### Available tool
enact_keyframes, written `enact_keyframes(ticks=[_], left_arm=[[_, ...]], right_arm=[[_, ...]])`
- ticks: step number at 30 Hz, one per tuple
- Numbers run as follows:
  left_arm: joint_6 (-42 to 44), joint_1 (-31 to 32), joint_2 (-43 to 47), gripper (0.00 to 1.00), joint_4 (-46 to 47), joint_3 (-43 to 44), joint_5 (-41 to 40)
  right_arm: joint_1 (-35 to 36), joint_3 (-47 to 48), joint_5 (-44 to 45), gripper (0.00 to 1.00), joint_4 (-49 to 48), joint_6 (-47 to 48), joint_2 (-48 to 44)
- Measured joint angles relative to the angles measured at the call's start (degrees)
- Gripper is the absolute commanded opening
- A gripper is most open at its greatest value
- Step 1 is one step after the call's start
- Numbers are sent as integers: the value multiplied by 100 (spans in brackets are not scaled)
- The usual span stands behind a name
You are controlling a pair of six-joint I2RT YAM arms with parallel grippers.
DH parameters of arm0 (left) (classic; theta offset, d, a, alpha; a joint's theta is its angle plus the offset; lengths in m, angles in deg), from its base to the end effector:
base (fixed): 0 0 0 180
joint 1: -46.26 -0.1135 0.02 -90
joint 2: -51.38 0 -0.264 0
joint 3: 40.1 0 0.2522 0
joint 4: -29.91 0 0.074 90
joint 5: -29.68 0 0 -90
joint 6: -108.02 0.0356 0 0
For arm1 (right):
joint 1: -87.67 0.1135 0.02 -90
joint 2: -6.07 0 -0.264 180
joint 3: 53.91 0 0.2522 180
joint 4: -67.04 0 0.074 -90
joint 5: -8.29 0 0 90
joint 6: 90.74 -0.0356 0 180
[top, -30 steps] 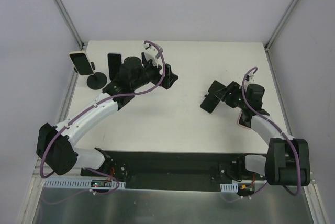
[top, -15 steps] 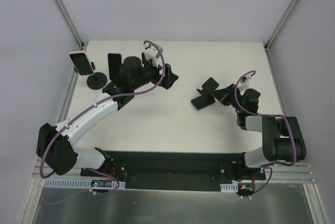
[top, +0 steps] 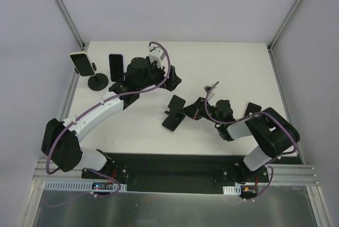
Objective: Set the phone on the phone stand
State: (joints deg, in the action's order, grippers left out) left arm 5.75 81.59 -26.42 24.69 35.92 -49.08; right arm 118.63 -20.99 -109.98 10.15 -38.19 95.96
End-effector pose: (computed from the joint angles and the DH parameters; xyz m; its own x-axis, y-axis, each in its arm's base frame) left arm 0.2606 -0.1933 0.3504 -0.2512 -0.0774 -0.9648 0.6873 0.6876 -0.2341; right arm 0.2163 0.1494 0.1659 -0.5234 0.3105 -0.7935 -0.6814 0.4066 0.6086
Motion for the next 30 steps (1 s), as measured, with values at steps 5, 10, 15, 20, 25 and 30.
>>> enact_keyframes(ticks=[5,10,15,20,25,30], left_arm=[[-284,0,-282,94,-219,20,-109],[-490,28,-332,97,-487,164,-219],[-306,317,-592,97,-1346,992,-575],[-157,514,-876,93,-2186,1744,-575],[271,837,-990,99,-2942,1530,-953],[201,1650,-1405,99,-3528,1631,-1884]], right_arm=[[195,181,66,15,-293,11,538],[280,278,157,85,-317,-168,785],[337,-133,439,97,-59,57,125],[350,-505,981,96,1043,531,-1574],[369,-870,2140,96,2500,916,-3397],[363,-1320,2911,96,2931,1025,-3764]])
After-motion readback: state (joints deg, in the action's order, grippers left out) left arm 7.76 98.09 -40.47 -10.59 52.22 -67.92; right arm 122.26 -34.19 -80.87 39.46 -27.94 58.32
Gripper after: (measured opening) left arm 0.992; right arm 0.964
